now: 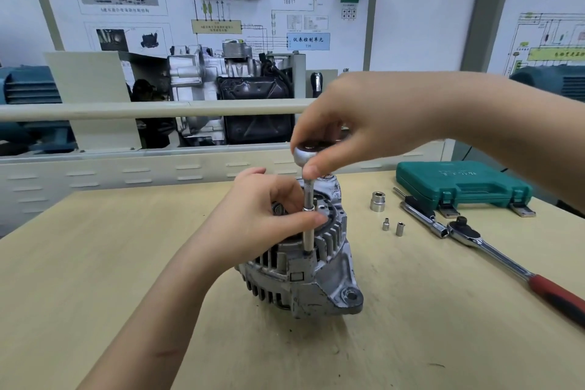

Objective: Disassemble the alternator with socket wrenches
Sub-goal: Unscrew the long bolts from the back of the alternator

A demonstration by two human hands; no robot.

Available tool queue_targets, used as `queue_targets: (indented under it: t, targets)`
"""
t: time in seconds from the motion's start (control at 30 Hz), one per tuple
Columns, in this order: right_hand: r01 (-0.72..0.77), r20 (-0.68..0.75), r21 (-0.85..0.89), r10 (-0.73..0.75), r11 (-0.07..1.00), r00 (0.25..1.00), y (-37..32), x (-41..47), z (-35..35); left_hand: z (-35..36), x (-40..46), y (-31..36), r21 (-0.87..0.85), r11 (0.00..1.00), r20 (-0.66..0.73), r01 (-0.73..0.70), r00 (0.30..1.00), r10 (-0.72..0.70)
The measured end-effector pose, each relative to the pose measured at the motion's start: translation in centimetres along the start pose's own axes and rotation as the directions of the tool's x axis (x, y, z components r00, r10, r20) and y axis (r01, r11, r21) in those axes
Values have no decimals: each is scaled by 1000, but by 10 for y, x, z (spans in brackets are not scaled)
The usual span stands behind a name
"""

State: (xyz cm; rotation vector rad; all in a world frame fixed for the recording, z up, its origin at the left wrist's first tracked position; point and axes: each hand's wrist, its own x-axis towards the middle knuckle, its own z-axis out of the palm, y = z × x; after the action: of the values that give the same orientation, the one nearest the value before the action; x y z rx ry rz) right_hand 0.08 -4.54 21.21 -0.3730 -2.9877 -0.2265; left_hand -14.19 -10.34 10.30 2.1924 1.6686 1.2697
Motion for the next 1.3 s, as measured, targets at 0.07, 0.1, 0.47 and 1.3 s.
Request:
queue_targets:
  t: [0.07, 0.1, 0.47, 1.3]
  targets:
    - [-23, -14, -45, 23, 999, 1000, 0, 1, 1, 2, 0, -2, 0, 1000, -13, 13, 1000, -13]
    - [-29, -21, -38, 28, 999, 999, 1, 1, 2, 3, 0, -2, -6, 1000, -17, 17, 1000, -17]
    - [-14, 1, 172, 14, 985, 1000, 4, -2, 1, -7, 0, 1, -37, 999, 89, 8, 996, -4]
    - [-75, -106, 110, 87, 991, 991, 4, 1, 9, 3, 2, -1, -10, 999, -27, 40, 999, -40]
